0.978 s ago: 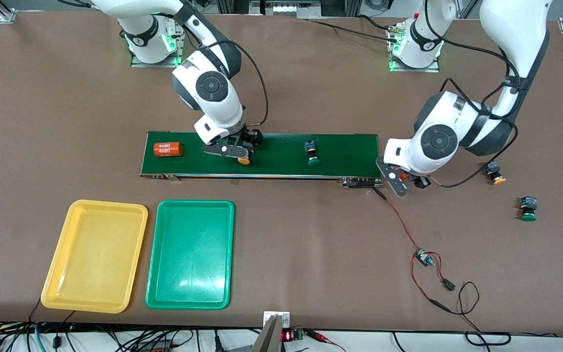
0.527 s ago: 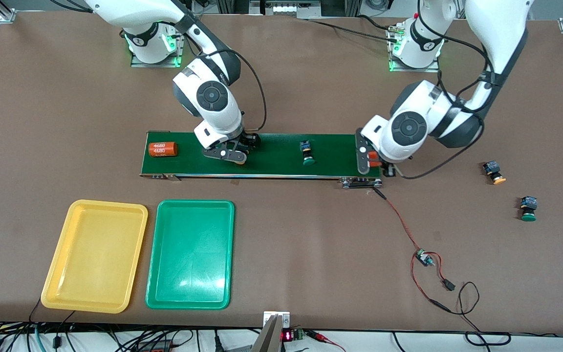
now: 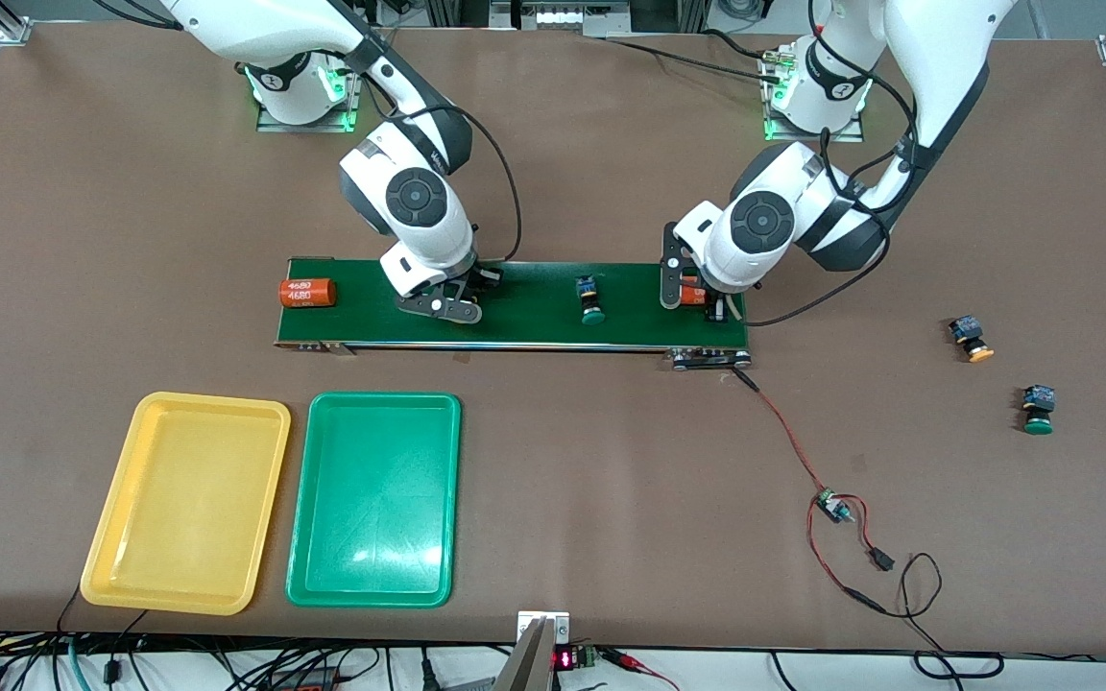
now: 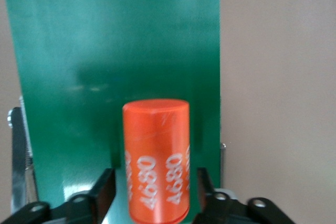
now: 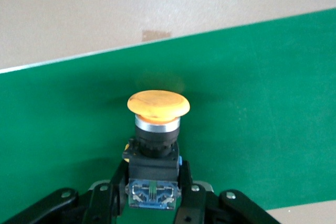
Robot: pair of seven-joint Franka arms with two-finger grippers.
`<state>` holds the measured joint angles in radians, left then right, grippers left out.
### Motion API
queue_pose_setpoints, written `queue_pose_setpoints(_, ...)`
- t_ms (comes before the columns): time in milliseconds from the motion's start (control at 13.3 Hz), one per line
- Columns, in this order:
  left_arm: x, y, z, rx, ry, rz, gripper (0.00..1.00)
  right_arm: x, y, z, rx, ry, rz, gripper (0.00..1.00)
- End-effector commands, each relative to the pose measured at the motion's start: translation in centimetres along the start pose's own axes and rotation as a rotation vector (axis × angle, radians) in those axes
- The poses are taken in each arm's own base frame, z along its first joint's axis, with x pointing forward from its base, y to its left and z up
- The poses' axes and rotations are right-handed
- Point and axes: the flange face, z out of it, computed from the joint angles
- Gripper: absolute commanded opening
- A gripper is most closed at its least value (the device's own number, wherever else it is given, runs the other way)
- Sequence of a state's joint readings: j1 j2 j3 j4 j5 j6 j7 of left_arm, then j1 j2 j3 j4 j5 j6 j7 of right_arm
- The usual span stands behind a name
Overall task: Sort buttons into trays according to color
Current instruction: 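Drop the yellow button into the yellow tray while the left gripper grasps another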
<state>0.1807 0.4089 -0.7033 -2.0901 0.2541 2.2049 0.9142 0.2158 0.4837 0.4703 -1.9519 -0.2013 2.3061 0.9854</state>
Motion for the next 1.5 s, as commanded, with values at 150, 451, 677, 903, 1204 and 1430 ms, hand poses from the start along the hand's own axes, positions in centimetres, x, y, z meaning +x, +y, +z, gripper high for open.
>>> queue_pose_setpoints(150, -4.9, -1.6, -4.9, 0.077, -0.006, -0.083, 1.0, 2.8, -0.5, -3.2, -0.01, 0.025, 0.017, 0.18)
queue_pose_setpoints(451, -14.6, -4.4, -5.3, 0.083, -0.032, -0.278, 1.0, 5.0, 0.7, -7.0, -0.026, 0.053, -0.013, 0.18)
queue_pose_setpoints(677, -22.2, -5.8, -4.9, 0.079, -0.045, -0.431, 1.0, 10.9, 6.5, -12.7, -0.026, 0.093, -0.119, 0.18)
queue_pose_setpoints(903, -29.6, -7.4, -7.0, 0.132, -0.041, -0.611, 1.0, 16.1, 13.7, -17.0, 0.006, 0.102, -0.244, 0.18)
queue_pose_setpoints(1204, -38.6, -6.2, -7.3, 0.133, -0.053, -0.841, 1.0, 21.2, 23.9, -18.4, -0.014, 0.13, -0.469, 0.18)
queue_pose_setpoints(1430, -41.4, -5.4, -5.2, 0.103, -0.048, -1.225, 1.0, 24.1, 29.6, -16.4, -0.081, 0.149, -0.556, 0.18)
